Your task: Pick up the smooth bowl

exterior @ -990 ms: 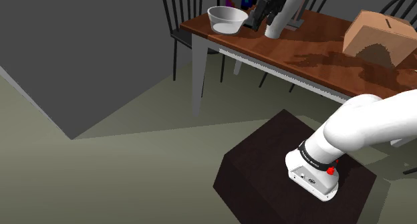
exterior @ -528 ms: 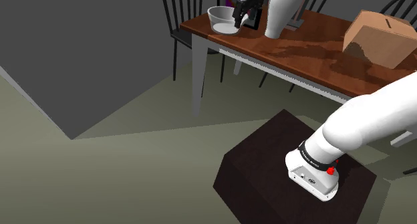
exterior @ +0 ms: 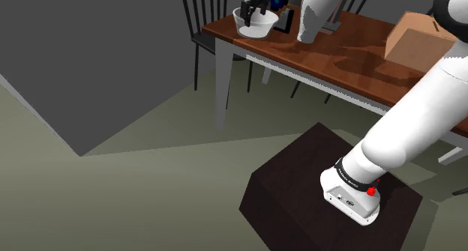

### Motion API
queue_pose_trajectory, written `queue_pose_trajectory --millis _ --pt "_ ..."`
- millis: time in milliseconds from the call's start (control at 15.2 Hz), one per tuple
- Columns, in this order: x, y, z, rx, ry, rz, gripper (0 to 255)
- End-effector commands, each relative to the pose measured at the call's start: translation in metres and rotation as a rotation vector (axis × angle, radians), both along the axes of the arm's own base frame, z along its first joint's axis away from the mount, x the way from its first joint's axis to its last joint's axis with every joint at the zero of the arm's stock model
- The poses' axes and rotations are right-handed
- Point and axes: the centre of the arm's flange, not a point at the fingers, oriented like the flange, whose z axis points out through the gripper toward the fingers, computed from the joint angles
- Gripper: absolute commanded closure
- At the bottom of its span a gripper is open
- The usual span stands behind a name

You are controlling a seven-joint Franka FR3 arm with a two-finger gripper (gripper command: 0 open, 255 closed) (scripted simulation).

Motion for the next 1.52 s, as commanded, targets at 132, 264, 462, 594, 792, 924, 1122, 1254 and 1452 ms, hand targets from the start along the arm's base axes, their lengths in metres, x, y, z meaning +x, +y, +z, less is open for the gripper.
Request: queue_pose_trajectory --millis 132,264,462,594,792,924,1122,1254,1452 --pt "0.051 0.005 -0.01 -0.076 -0.002 0.002 0" --pt "0.065 0.006 -0.013 -0.097 -0.003 0.003 0" --pt "0.065 0.006 -0.029 -0.097 -0.003 0.003 0" --pt "0.065 0.006 -0.039 -0.097 -0.003 0.003 0" --pt "0.065 0.006 -0.053 -0.097 -0.003 0.003 0" --pt "0.066 0.006 -0.053 -0.097 -0.003 0.003 255" --pt "0.066 0.006 -0.053 -0.097 -0.003 0.003 255" --pt "0.066 0.006 -0.053 -0.097 -0.003 0.003 255" --pt "0.066 0.006 -0.053 -0.097 -0.003 0.003 255"
